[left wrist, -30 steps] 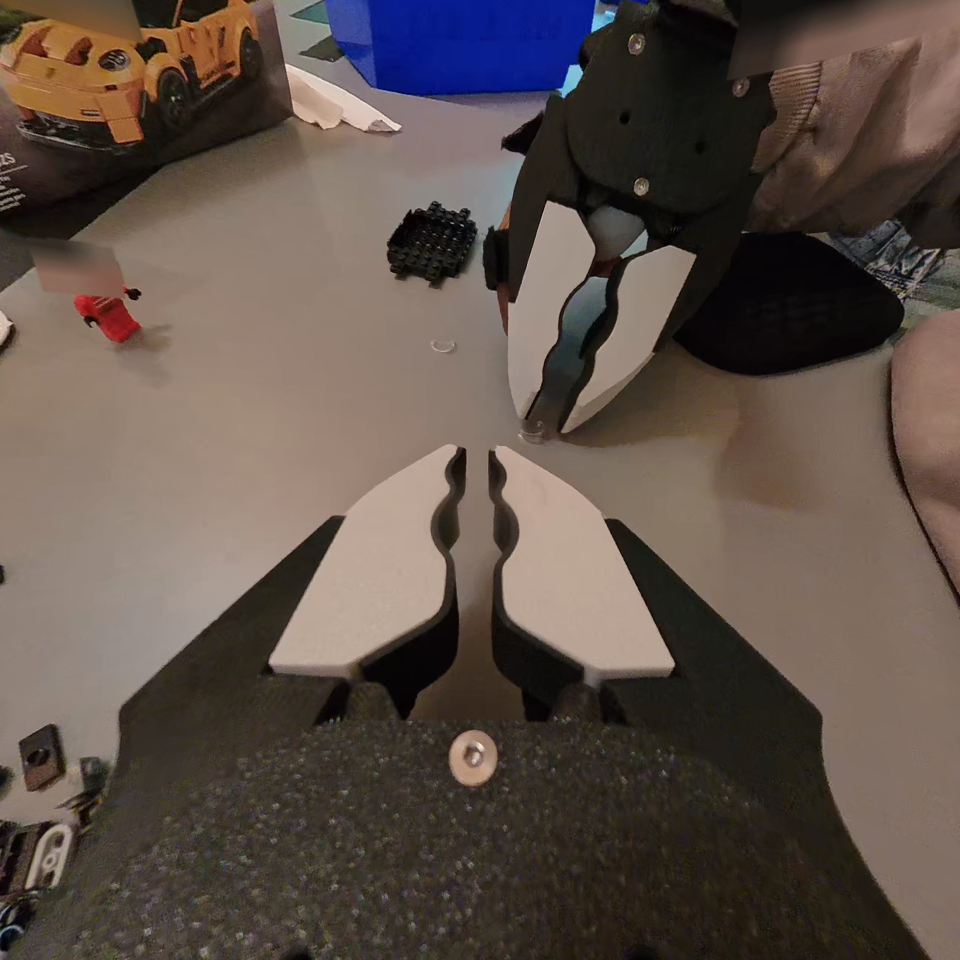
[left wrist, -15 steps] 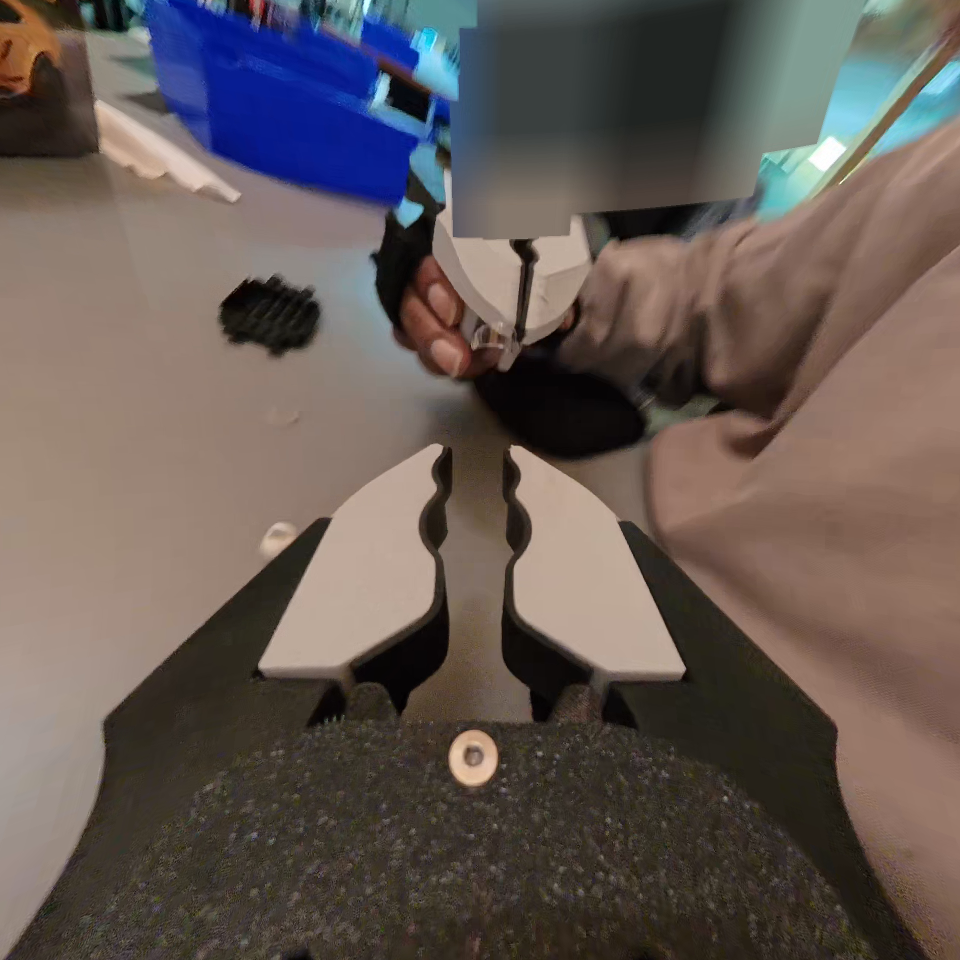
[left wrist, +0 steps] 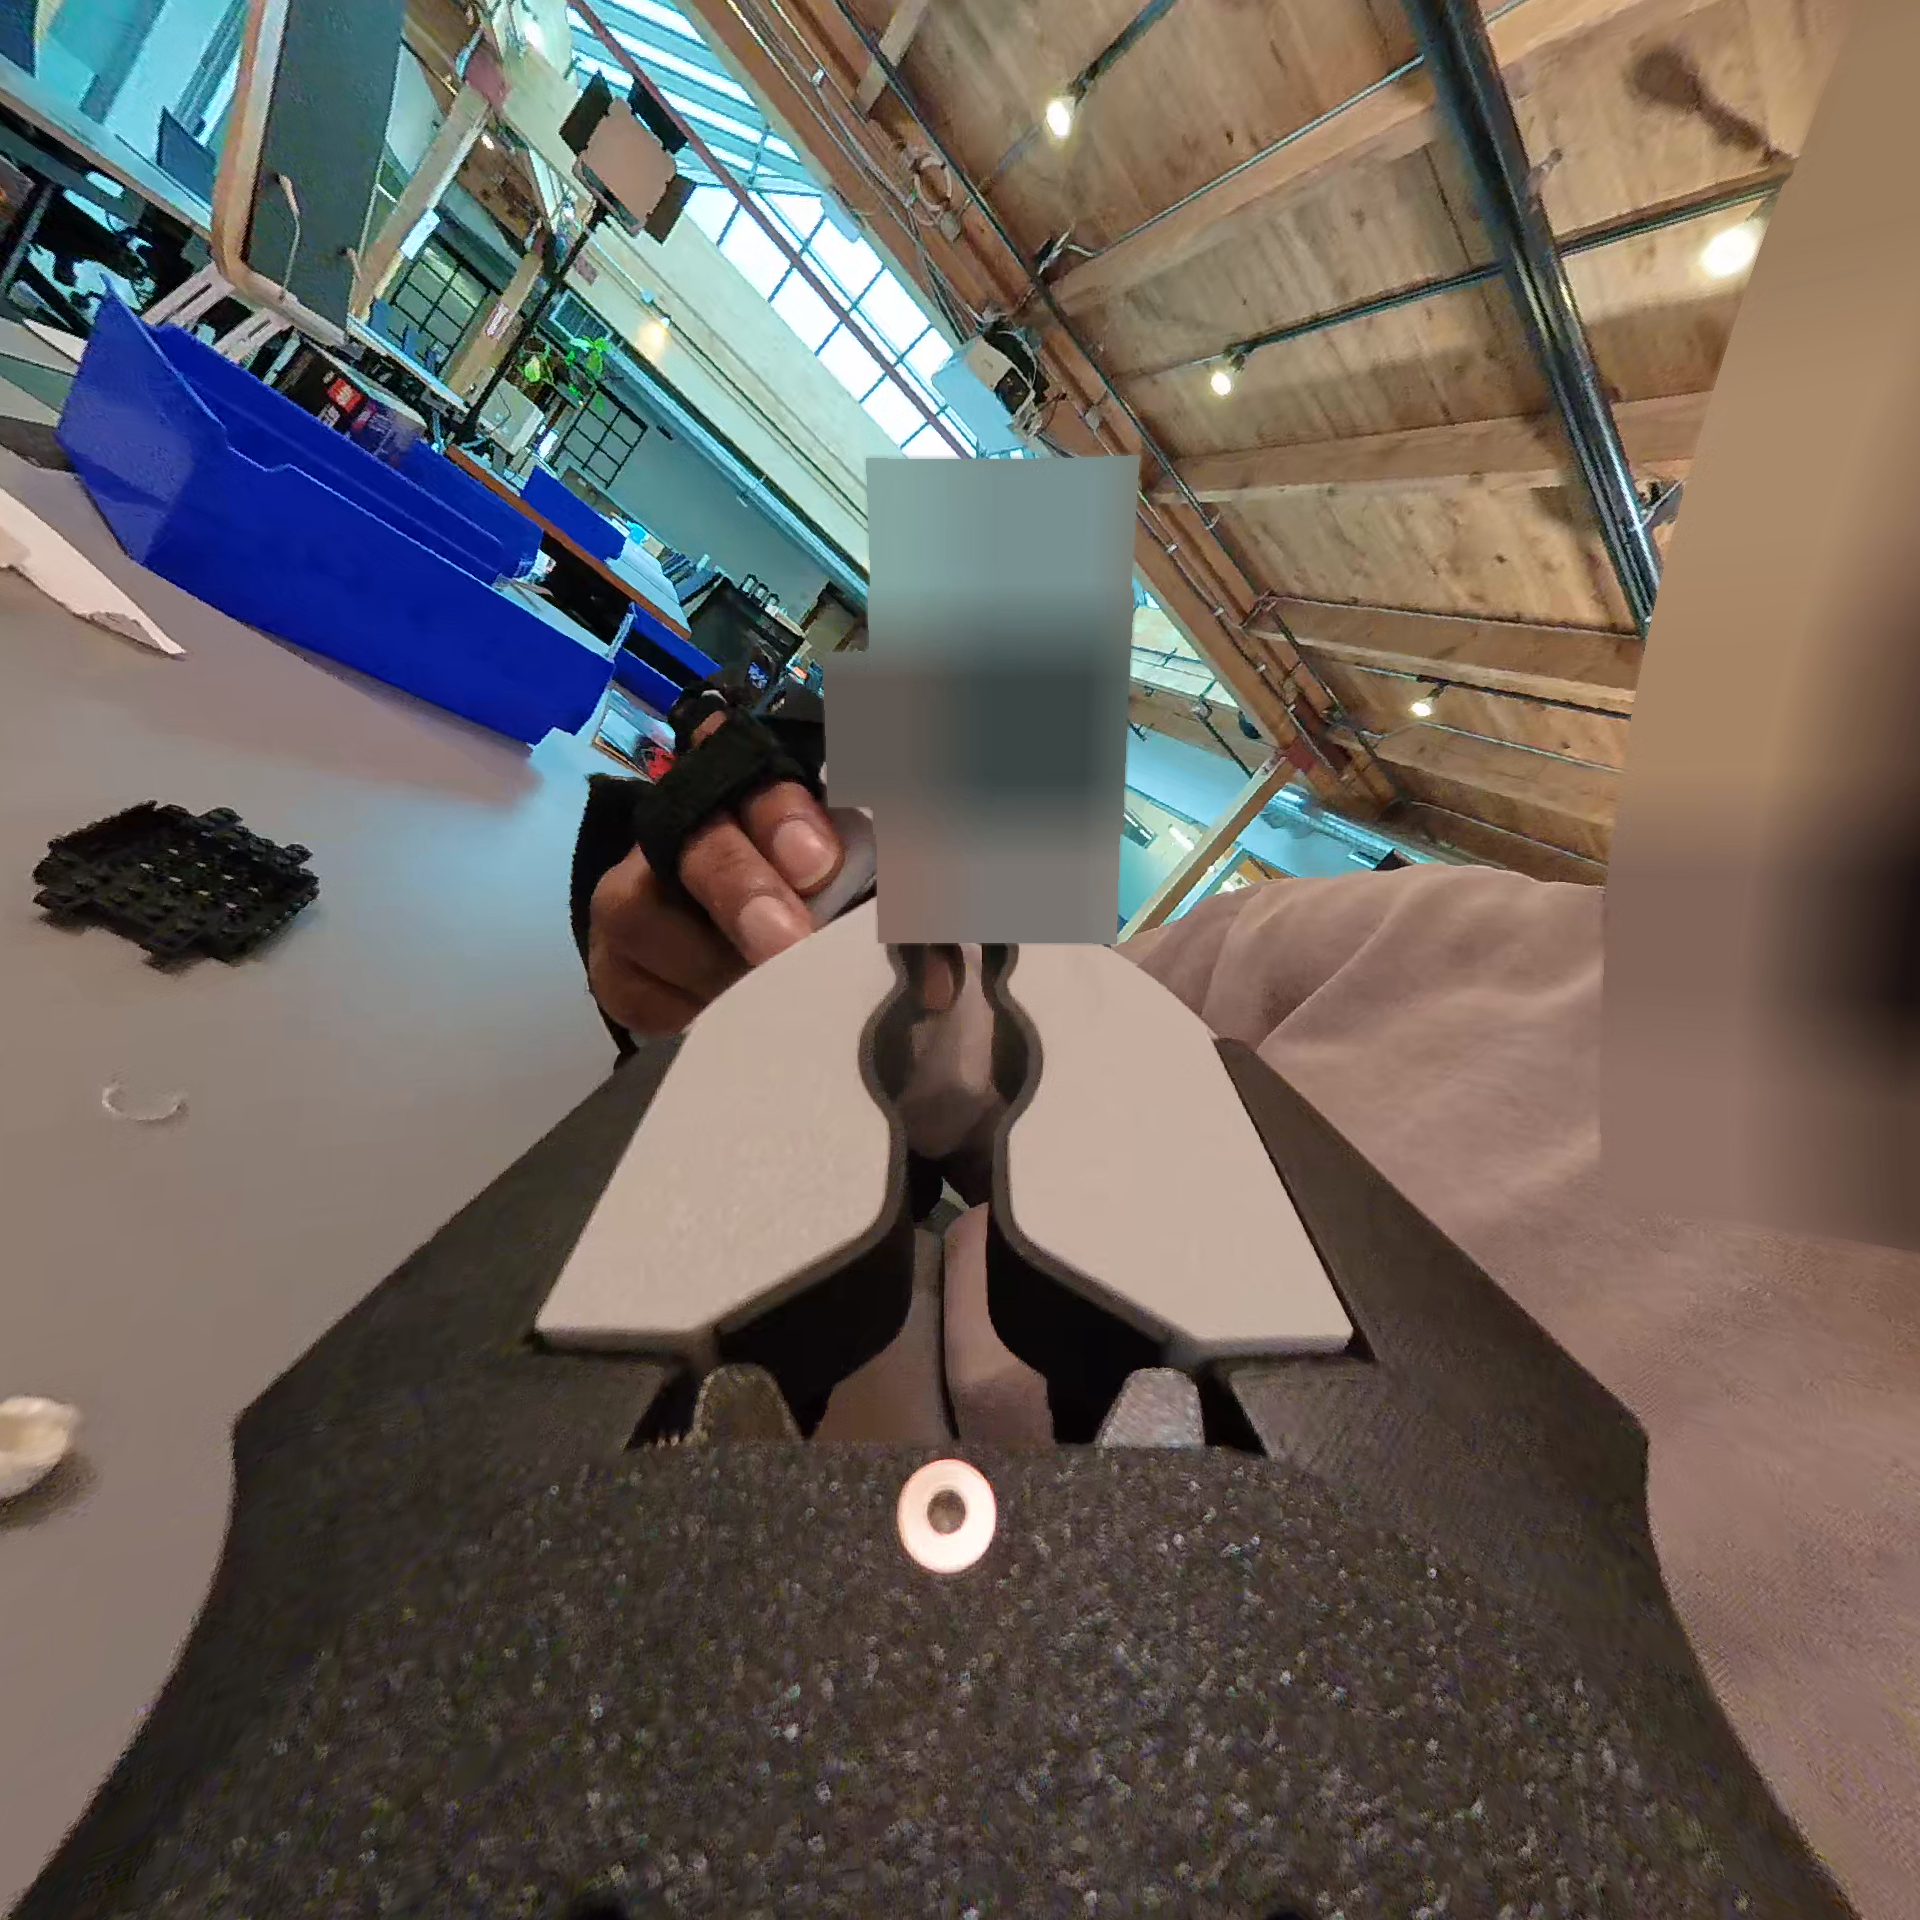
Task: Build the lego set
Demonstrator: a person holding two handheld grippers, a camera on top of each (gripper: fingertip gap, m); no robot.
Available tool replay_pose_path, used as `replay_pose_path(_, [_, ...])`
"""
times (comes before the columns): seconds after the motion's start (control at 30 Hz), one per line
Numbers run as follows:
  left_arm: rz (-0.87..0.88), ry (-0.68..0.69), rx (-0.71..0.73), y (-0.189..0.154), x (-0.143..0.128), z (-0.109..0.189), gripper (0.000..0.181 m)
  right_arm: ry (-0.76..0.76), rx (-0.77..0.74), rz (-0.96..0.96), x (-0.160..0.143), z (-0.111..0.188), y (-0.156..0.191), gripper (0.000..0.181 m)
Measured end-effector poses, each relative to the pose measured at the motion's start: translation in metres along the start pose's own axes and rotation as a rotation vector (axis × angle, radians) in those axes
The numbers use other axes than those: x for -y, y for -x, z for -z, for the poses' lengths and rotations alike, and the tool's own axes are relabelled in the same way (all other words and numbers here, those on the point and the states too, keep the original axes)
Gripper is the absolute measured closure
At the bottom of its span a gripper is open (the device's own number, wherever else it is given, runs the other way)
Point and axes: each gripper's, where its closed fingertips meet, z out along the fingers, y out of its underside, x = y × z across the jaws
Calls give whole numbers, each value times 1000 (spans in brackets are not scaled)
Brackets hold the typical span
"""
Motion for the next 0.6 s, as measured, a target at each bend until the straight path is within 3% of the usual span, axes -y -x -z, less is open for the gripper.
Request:
replay_pose_path(0.23, [-12,10,1,-1,-2,-1,169,51,-30,46,-9,-1,-2,181])
replay_pose_path(0.6, [-43,3,73,11,0,4,181,129,-70,14,-19,-1,-8,181])
